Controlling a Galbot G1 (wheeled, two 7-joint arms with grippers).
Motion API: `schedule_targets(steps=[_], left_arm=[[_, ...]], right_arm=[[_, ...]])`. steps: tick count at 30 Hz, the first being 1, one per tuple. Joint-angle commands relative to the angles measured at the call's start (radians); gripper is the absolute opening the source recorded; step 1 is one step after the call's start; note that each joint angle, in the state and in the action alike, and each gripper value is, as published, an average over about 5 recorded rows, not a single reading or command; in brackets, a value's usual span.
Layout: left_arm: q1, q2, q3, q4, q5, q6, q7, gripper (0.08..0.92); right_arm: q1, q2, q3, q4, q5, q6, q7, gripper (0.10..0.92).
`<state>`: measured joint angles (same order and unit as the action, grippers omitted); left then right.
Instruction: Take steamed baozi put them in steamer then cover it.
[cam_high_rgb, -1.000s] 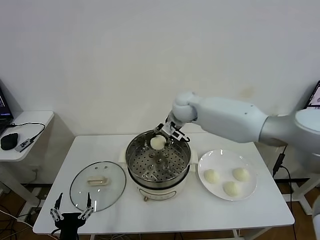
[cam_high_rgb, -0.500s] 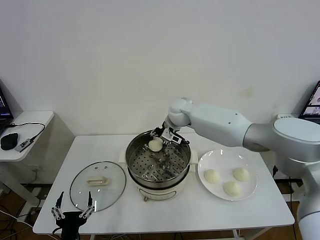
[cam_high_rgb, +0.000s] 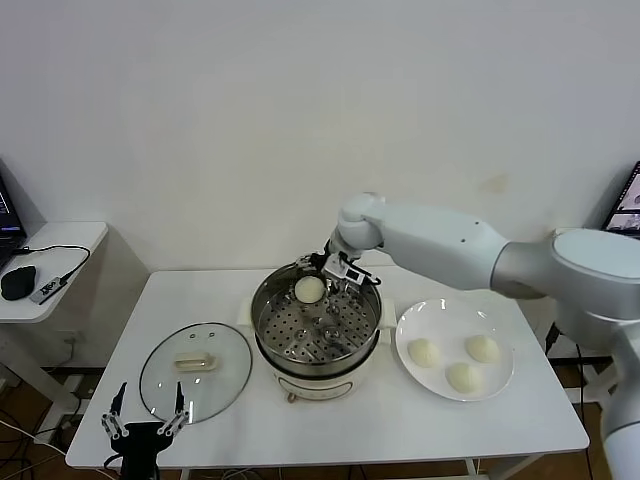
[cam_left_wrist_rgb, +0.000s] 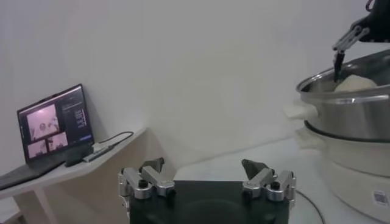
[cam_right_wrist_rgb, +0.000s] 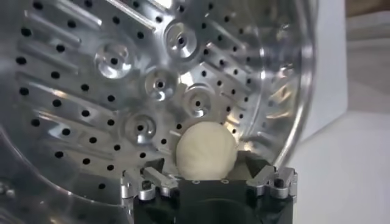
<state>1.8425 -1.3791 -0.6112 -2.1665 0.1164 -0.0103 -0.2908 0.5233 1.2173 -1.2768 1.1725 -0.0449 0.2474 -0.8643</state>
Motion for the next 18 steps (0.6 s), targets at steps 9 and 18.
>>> schedule_targets(steps=[9, 18], left_arm=[[-0.007, 0.020, -0.040, -0.049, -0.013, 0.058, 0.141, 0.823], [-0.019, 0.039, -0.041, -0.066, -0.007, 0.057, 0.184, 0.823]], right_arm=[[0.195, -0.354, 0.020, 0.372, 0.317, -0.511, -0.129, 0.823], [0.154, -0.721, 0.028, 0.505, 0.273, -0.546, -0.158, 0.823]])
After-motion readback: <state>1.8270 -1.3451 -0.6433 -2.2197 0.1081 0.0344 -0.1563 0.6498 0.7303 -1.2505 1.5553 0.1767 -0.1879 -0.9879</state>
